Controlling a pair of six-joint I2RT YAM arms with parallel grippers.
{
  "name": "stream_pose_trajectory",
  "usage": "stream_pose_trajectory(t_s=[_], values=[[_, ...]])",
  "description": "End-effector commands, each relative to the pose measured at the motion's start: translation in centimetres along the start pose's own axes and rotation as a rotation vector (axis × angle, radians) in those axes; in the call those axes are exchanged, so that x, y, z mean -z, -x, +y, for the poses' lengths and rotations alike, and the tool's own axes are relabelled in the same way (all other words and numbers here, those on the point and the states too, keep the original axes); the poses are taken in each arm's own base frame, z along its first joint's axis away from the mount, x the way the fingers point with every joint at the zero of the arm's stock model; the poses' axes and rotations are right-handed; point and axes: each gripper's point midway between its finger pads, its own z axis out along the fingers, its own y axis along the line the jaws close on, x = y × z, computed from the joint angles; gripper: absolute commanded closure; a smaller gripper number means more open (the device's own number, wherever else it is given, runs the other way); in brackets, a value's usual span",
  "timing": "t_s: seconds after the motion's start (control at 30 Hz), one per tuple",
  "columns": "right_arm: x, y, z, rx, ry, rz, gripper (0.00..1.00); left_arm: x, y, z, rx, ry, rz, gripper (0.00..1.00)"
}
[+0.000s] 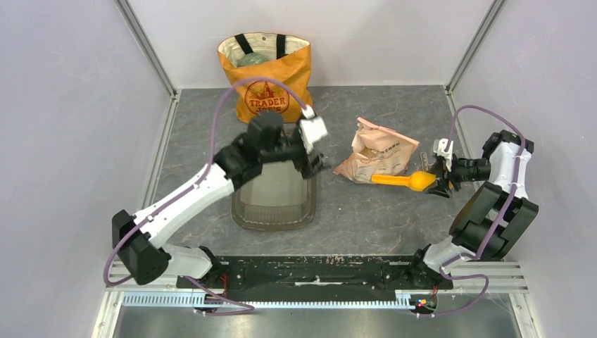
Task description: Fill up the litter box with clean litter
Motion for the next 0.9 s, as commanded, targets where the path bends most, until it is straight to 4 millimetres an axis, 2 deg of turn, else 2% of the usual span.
stream_pose_trajectory(t_s=[0.0, 0.17, 0.3, 0.4, 0.5, 0.6, 0.87], values=[[-0.3, 4.6, 3.6, -0.174, 0.074, -0.126, 0.78, -1.9, -0.4, -2.0, -0.411, 0.061, -0.027, 0.12], [-1.5, 5.7, 5.0, -0.152, 0.117, -0.144, 0.78, -6.3, -0.1, -5.5, -0.595, 0.083, -0.101, 0.09], [-1.7, 7.0, 4.9, -0.151, 0.114, -0.171, 0.79, -9.8, -0.4, -6.8, -0.682, 0.088, -0.129, 0.08], [-1.6, 7.7, 4.9, -0.141, 0.105, -0.183, 0.79, -11.4, -1.3, -7.7, -0.710, 0.068, -0.123, 0.07], [-2.0, 8.2, 5.4, -0.127, 0.122, -0.187, 0.79, -12.4, -3.3, -8.9, -0.758, 0.019, -0.104, 0.07], [-2.4, 8.7, 5.8, -0.122, 0.141, -0.197, 0.80, -13.4, -4.5, -8.9, -0.802, 0.041, -0.087, 0.07], [-2.6, 10.9, 6.2, -0.112, 0.147, -0.233, 0.80, -15.4, -7.4, -7.0, -0.873, 0.155, 0.006, 0.08]])
